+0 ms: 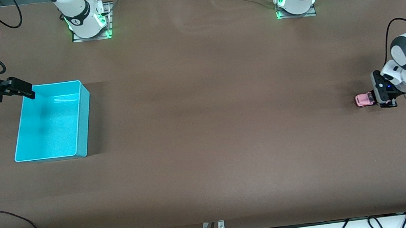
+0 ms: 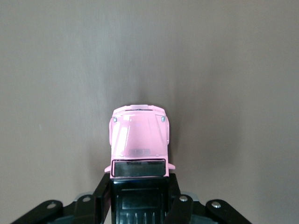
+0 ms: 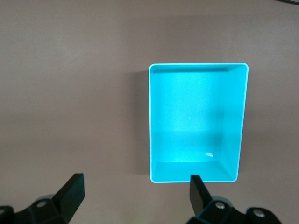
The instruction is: Wind and store pink jeep toy
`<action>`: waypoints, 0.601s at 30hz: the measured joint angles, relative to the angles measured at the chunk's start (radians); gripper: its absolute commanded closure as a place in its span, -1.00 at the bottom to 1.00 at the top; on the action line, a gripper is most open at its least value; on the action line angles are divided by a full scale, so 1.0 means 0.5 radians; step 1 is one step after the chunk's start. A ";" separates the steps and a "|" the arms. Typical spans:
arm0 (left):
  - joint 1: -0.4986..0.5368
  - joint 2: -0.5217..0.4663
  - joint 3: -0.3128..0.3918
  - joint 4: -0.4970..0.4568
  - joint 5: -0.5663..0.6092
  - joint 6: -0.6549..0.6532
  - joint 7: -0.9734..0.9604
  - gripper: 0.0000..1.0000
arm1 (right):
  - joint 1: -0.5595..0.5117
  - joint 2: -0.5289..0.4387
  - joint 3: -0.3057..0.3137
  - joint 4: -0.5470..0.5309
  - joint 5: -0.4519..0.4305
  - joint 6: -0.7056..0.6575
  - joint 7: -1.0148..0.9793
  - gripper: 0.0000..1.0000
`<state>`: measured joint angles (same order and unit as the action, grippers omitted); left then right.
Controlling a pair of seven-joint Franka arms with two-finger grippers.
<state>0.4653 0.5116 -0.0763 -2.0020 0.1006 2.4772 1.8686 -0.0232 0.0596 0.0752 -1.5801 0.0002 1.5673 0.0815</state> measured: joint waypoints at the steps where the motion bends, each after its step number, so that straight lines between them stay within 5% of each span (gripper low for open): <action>1: 0.018 0.005 -0.001 0.009 0.000 0.000 0.017 0.98 | 0.000 0.000 0.000 0.000 0.000 0.000 0.000 -1.00; 18: 0.138 0.035 -0.006 0.058 0.000 -0.007 0.287 1.00 | 0.000 0.000 0.000 0.000 0.000 0.000 0.000 -1.00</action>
<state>0.5344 0.5290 -0.0791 -1.9730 0.1006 2.4738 2.0120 -0.0232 0.0596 0.0752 -1.5801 0.0002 1.5673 0.0815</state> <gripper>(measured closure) 0.498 0.000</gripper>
